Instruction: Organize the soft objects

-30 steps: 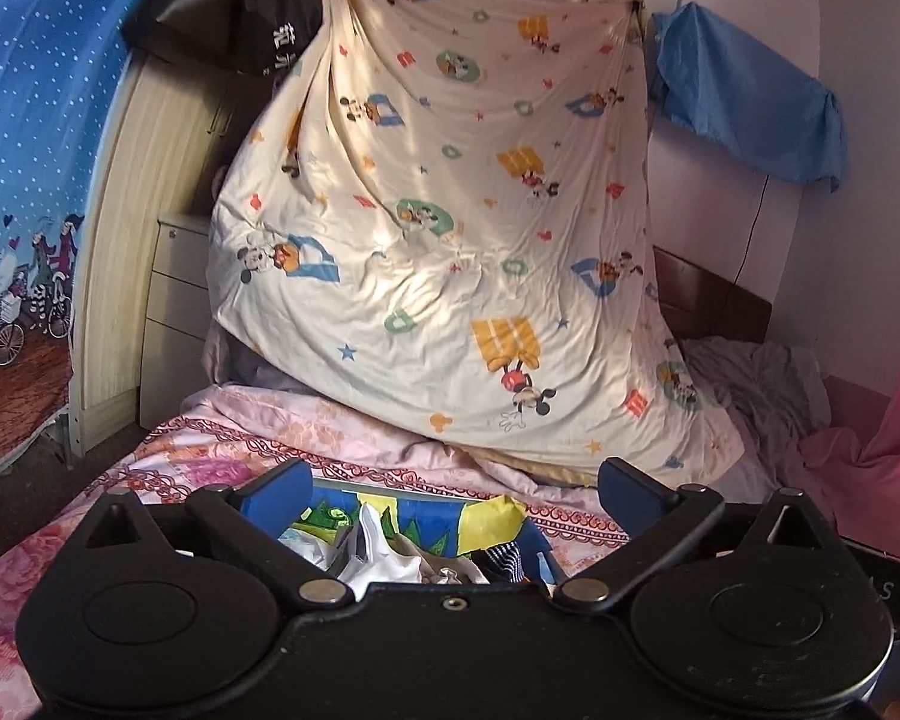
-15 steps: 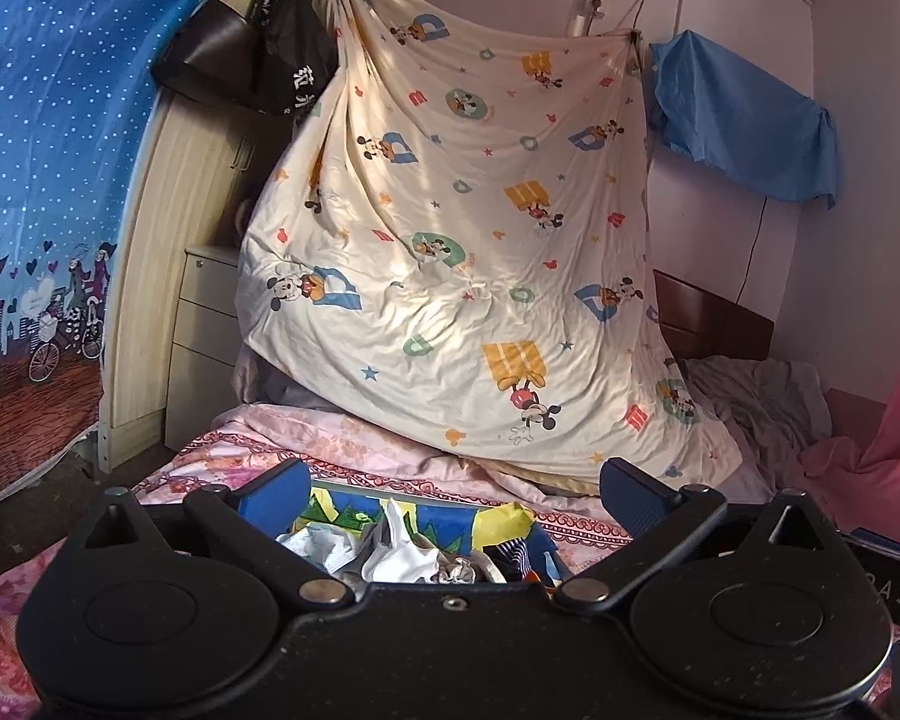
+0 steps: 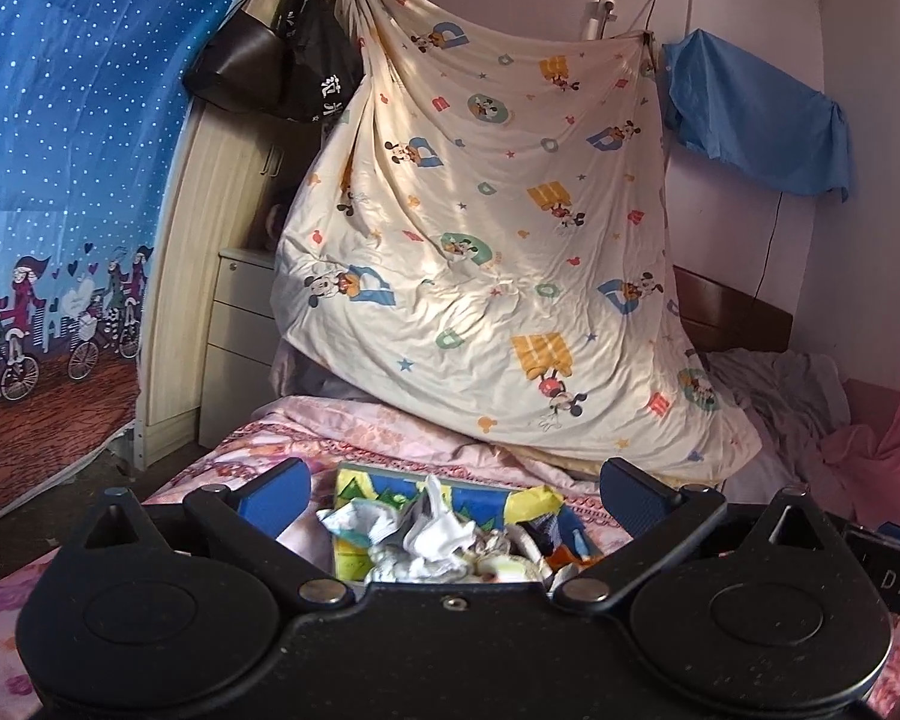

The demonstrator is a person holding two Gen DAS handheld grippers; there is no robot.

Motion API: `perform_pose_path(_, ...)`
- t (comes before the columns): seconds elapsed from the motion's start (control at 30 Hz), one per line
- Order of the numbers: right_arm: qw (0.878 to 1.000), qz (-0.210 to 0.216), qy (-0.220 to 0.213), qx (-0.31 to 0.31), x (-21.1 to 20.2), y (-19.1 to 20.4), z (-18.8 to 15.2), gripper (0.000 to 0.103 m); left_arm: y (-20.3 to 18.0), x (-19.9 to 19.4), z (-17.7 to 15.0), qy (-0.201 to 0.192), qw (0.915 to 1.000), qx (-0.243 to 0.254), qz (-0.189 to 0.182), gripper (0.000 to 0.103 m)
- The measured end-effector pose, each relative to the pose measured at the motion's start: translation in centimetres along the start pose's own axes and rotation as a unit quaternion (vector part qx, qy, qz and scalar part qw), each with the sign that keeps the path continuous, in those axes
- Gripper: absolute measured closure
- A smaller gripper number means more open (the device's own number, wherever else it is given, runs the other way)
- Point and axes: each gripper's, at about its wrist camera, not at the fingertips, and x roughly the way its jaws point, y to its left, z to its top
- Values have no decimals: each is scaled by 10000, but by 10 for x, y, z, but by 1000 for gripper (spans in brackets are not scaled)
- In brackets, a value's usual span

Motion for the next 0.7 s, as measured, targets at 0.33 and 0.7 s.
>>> perform_pose_path(0.33, 9996, -82, 209, 145, -27, 7, -39, 0, 13, -18, -27, 85, 9998, -20, 197, 1)
perform_pose_path(0.7, 9992, -144, 318, 218, -35, 9, -76, 0, 19, -26, -56, 168, 9993, 164, 278, 1)
